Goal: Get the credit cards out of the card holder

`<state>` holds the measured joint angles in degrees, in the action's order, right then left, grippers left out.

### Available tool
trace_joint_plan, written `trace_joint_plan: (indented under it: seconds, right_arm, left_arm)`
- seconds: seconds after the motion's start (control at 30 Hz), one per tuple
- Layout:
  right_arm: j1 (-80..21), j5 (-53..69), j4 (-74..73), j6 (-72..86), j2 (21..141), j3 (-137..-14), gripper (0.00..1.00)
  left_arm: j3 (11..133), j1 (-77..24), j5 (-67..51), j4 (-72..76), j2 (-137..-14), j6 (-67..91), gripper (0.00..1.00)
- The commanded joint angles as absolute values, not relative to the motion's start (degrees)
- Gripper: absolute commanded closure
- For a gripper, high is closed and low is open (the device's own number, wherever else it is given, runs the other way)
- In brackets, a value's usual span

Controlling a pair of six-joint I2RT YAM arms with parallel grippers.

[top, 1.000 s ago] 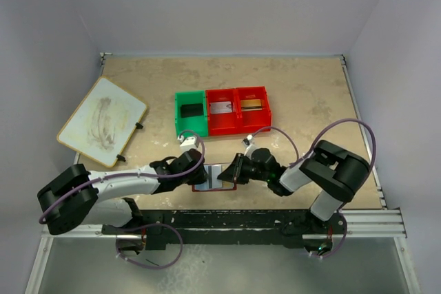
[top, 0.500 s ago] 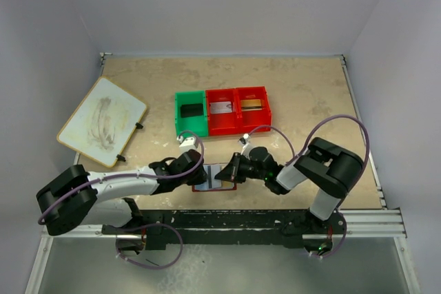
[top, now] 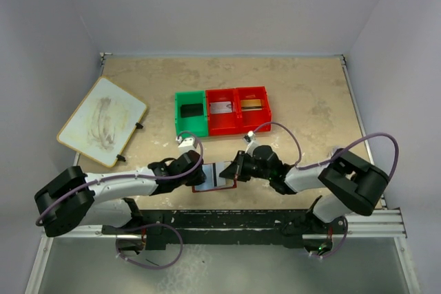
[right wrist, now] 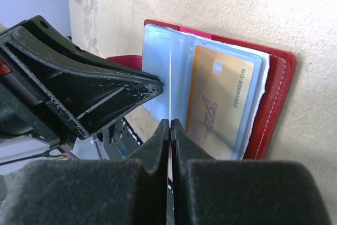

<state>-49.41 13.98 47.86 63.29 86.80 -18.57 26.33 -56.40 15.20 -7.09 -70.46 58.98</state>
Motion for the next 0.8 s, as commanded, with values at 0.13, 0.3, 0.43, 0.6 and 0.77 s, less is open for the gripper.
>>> trace_joint_plan:
  seconds: [0.13,0.3,0.43,0.6,0.77]
  right_arm:
    - [-49.13,9.51,36.23,58.19,80.3,-21.26,1.0]
    - [-49.13,6.79,34.12,56.26,77.16,-21.96,1.0]
    - [-49.13,11.17,35.86,55.03,79.57,-22.94,1.0]
    - [-49.47,15.35,39.92,54.59,88.33,-26.88,1.0]
    - [-49.48,13.97,39.33,55.7,93.44,-28.53,1.0]
  left_arm:
    - [25.82,-56.78,17.41,-11.28,-68.48,59.01,0.91]
    - [26.64,-56.8,17.93,-12.73,-66.7,59.1,0.91]
    - [27.37,-56.85,18.72,-13.22,-65.55,59.11,0.91]
    - [28.14,-56.86,18.8,-14.44,-64.7,58.58,0.9]
    - [28.19,-56.85,19.36,-16.59,-62.21,58.47,0.87]
